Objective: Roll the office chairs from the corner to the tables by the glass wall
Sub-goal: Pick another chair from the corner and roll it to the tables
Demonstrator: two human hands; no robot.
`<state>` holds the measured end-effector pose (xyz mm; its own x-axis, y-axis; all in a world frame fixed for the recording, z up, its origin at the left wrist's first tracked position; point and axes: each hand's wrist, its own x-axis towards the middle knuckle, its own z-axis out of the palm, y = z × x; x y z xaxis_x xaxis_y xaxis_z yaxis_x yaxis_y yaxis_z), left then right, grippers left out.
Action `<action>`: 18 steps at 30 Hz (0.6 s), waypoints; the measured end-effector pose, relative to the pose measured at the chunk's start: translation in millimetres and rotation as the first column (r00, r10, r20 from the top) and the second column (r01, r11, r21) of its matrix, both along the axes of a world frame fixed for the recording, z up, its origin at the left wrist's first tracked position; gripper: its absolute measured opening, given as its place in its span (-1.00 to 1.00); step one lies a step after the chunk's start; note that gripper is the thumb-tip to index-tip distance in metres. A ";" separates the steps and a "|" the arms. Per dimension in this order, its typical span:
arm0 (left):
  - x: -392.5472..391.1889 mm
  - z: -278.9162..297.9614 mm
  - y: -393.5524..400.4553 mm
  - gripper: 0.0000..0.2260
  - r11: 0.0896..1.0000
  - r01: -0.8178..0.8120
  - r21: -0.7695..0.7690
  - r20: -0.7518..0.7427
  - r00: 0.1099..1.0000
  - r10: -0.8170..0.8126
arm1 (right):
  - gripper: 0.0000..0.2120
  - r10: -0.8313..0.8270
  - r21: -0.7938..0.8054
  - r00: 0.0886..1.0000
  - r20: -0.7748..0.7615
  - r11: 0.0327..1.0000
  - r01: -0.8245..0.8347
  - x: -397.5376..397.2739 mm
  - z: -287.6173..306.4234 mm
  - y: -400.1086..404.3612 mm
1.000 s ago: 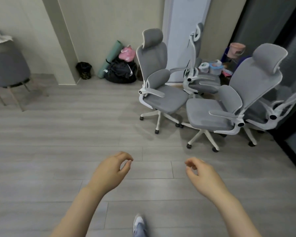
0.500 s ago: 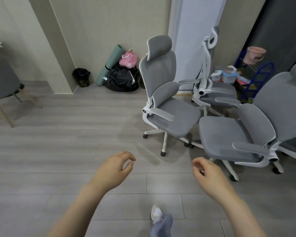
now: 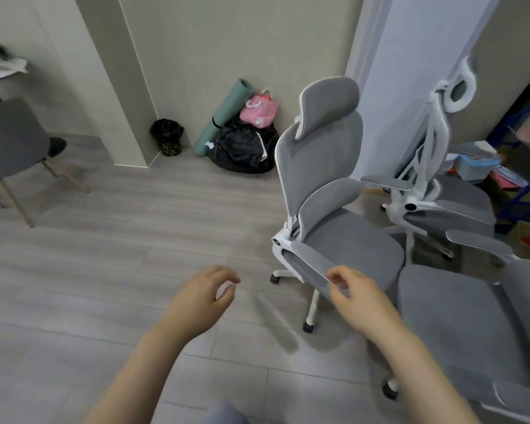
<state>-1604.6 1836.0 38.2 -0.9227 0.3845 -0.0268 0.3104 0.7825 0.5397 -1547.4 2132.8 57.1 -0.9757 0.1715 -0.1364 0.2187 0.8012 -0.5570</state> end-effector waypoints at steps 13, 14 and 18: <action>-278.9 2.9 -28.1 -0.83 1.000 0.014 0.002 -0.030 0.999 -0.014 | -0.90 -0.087 -0.059 0.992 -0.086 0.995 0.082 -277.2 8.5 -6.8; -302.5 7.7 -31.5 -0.83 1.000 0.030 -0.006 -0.037 0.999 -0.030 | -0.89 -0.116 -0.068 0.989 -0.094 0.992 0.110 -298.4 13.0 -7.9; -392.2 23.9 -40.4 -0.83 0.997 0.080 -0.009 -0.018 0.997 -0.080 | -0.86 -0.209 -0.086 0.970 -0.121 0.976 0.200 -372.2 28.9 -11.3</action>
<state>-1996.8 1795.6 62.1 -0.8893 0.4572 -0.0140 0.3819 0.7590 0.5273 -1919.6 2121.6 86.0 -0.9311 0.3634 -0.0313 0.2962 0.7033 -0.6463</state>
